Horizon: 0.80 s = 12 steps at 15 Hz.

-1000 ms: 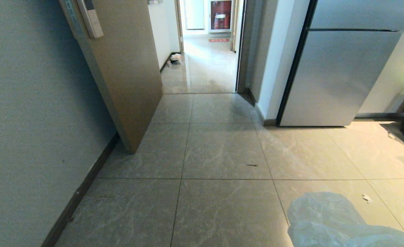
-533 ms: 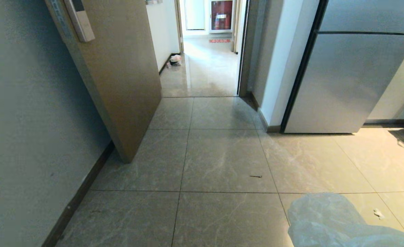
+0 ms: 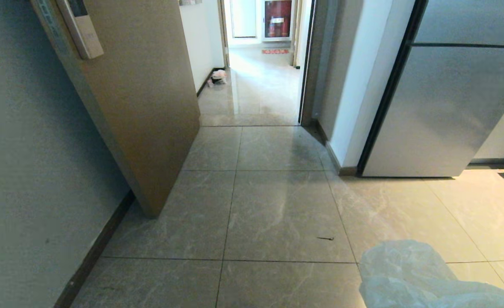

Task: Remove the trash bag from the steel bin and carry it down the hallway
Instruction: Put the trash bag at the door

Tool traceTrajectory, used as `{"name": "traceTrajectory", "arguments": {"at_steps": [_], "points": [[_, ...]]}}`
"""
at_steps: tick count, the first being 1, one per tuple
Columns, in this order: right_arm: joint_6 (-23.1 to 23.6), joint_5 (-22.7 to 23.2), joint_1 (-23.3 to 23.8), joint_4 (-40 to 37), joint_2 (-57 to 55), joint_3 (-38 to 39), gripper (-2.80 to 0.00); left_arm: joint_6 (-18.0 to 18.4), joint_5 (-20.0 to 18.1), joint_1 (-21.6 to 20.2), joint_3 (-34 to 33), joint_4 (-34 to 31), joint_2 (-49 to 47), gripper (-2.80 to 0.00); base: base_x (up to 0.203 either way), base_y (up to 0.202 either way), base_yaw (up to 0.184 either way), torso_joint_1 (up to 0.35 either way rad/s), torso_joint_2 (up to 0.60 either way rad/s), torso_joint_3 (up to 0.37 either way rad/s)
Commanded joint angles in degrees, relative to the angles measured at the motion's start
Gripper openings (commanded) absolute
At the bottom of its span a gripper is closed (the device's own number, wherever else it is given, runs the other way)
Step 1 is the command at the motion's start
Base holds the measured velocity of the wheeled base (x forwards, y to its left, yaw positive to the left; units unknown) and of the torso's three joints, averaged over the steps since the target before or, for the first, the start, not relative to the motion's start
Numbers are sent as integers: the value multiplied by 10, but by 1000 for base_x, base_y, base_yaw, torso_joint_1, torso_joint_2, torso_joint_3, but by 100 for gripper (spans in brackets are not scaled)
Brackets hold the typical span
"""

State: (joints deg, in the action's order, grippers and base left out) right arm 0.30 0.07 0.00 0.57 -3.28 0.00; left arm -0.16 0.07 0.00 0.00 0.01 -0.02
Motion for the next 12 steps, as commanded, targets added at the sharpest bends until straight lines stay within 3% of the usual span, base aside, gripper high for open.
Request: {"name": "traceTrajectory", "arguments": {"at_steps": [1,12], "points": [[0,0,0,0,-1,1,-280,0,0,0,-1,1,1,-280,195,0,2,-1,1,2],[0,0,0,0,-1,1,-280,2,0,0,-1,1,1,-280,191,0,2,1,4,2]]}}
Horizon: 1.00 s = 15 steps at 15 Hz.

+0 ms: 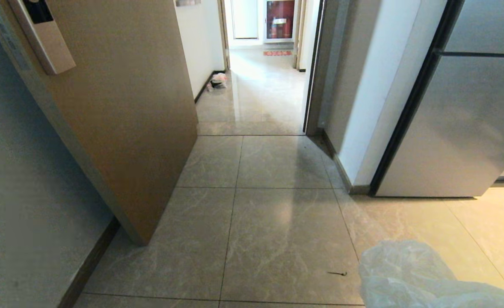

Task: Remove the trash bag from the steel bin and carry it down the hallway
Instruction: Put the trash bag at the door

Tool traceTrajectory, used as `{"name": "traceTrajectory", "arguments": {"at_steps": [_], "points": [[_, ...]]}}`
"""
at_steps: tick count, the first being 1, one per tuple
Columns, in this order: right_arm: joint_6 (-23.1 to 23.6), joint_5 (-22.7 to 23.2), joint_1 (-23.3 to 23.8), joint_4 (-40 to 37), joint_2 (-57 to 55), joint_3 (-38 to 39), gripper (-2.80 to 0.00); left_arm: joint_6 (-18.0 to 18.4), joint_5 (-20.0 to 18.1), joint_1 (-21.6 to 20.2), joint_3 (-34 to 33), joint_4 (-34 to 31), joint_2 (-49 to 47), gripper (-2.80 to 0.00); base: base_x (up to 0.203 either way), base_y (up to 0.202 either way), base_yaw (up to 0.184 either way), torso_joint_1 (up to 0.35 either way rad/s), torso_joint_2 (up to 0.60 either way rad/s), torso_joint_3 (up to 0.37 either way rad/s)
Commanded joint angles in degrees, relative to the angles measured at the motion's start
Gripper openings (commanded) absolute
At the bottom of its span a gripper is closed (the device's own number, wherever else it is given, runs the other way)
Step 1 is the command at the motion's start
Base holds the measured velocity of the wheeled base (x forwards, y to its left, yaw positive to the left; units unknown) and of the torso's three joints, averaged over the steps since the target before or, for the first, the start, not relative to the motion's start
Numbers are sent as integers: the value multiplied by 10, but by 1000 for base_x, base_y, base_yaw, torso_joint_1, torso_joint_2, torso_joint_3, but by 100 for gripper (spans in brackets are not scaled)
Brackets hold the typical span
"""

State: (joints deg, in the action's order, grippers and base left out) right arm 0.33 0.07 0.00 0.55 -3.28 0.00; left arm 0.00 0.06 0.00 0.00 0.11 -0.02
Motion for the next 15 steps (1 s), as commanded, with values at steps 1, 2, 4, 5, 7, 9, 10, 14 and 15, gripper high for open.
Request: {"name": "traceTrajectory", "arguments": {"at_steps": [1,2,4,5,7,9,10,14,15], "points": [[0,1,0,0,-1,1,-280,0,0,0,-1,0,1,-280,193,0,-1,2,1,2],[0,0,0,1,-1,1,-280,0,0,0,-1,0,1,-280,191,0,2,5,4,5],[0,0,0,0,-1,1,-280,0,1,0,-1,0,1,-280,192,0,1,5,0,-1],[0,1,0,1,-1,0,-280,-1,0,0,-1,0,1,-280,192,0,1,4,4,4],[0,0,0,0,-1,0,-280,-1,0,0,-1,0,1,-280,192,0,2,4,-1,2],[0,1,0,1,-1,1,-280,-1,1,0,-1,0,1,-280,190,0,1,0,2,1],[0,0,0,1,-1,1,-280,-1,1,0,-1,1,1,-280,191,0,1,2,2,2],[0,1,0,0,-1,0,-280,-1,1,0,-1,1,1,-280,191,0,2,5,4,-1],[0,0,0,0,-1,0,-280,-1,1,0,-1,1,1,-280,196,0,1,4,4,4]]}}
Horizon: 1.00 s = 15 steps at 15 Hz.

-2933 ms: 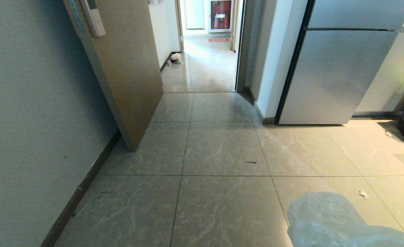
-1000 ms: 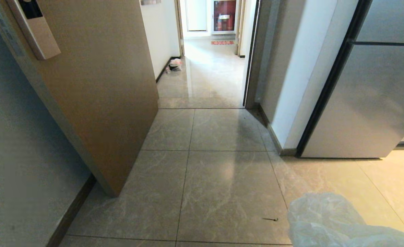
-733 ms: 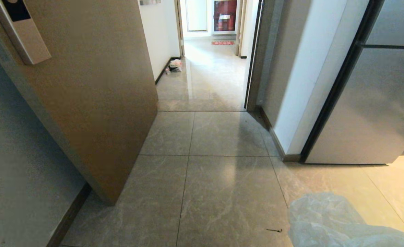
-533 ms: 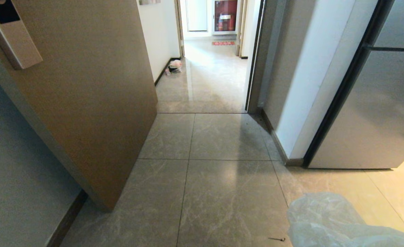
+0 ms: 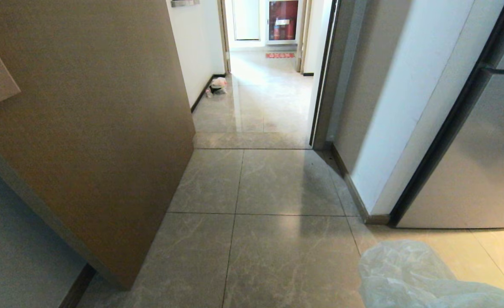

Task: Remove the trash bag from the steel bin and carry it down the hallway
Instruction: Put the trash bag at the door

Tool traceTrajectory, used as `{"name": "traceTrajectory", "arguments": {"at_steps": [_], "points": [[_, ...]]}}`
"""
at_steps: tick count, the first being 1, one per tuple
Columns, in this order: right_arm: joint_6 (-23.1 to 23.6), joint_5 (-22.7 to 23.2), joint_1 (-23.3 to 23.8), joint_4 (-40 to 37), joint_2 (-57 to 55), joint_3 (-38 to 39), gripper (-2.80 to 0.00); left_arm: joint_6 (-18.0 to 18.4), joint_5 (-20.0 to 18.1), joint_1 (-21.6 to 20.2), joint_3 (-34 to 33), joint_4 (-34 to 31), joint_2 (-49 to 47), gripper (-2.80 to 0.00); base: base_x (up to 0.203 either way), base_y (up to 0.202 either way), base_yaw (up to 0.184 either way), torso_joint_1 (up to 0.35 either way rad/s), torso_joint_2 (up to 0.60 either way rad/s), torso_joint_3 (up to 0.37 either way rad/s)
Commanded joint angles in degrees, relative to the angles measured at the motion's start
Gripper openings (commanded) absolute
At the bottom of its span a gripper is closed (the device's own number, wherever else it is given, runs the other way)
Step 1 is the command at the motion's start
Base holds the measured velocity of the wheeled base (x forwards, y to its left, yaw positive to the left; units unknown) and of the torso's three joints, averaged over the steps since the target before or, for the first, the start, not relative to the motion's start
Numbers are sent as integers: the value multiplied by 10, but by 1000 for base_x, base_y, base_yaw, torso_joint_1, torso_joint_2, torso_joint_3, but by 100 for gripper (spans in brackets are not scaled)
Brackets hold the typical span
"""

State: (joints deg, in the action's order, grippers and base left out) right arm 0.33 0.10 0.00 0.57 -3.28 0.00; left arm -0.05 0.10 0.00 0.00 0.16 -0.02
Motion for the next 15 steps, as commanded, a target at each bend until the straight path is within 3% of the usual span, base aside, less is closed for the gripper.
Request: {"name": "traceTrajectory", "arguments": {"at_steps": [1,15], "points": [[0,0,0,0,-1,1,-280,0,0,0,-1,0,1,-280,192,0,-3,2,2,3],[0,0,0,0,-1,0,-280,0,0,0,-1,0,1,-280,193,0,2,1,1,2]]}}
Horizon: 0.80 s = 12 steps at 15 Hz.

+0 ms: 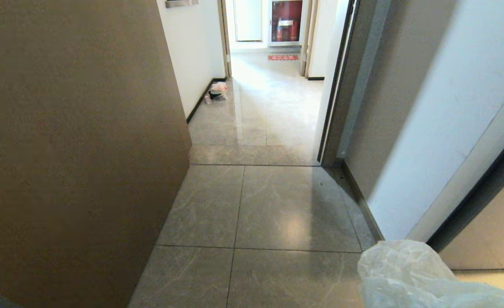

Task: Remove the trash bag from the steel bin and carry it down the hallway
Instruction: Put the trash bag at the door

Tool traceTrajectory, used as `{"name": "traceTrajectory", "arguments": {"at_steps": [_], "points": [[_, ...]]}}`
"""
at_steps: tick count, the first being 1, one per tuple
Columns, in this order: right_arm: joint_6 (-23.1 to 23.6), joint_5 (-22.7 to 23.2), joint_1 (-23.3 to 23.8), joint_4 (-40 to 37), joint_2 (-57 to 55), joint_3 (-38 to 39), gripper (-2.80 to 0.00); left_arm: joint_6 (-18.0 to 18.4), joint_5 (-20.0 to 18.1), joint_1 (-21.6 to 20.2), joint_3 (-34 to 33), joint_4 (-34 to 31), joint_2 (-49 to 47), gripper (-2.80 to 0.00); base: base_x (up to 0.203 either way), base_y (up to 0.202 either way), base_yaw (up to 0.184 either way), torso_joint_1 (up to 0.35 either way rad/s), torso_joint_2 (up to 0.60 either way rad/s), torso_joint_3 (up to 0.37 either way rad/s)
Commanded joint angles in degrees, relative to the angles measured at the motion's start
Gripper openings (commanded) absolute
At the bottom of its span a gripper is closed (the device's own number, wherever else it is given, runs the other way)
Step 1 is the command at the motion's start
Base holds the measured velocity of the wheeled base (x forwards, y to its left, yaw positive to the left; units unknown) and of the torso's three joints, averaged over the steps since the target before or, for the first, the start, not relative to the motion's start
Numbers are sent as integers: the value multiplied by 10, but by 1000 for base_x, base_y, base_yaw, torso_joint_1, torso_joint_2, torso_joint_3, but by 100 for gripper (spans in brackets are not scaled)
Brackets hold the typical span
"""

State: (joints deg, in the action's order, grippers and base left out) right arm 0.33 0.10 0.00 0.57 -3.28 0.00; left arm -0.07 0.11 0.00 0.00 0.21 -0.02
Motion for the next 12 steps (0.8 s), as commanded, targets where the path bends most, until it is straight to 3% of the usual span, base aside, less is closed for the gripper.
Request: {"name": "traceTrajectory", "arguments": {"at_steps": [1,12], "points": [[0,0,0,0,-1,0,-280,0,1,0,-1,0,1,-280,197,0,1,6,3,2],[0,0,0,0,-1,1,-280,0,0,0,-1,0,1,-280,192,0,2,3,0,3]]}}
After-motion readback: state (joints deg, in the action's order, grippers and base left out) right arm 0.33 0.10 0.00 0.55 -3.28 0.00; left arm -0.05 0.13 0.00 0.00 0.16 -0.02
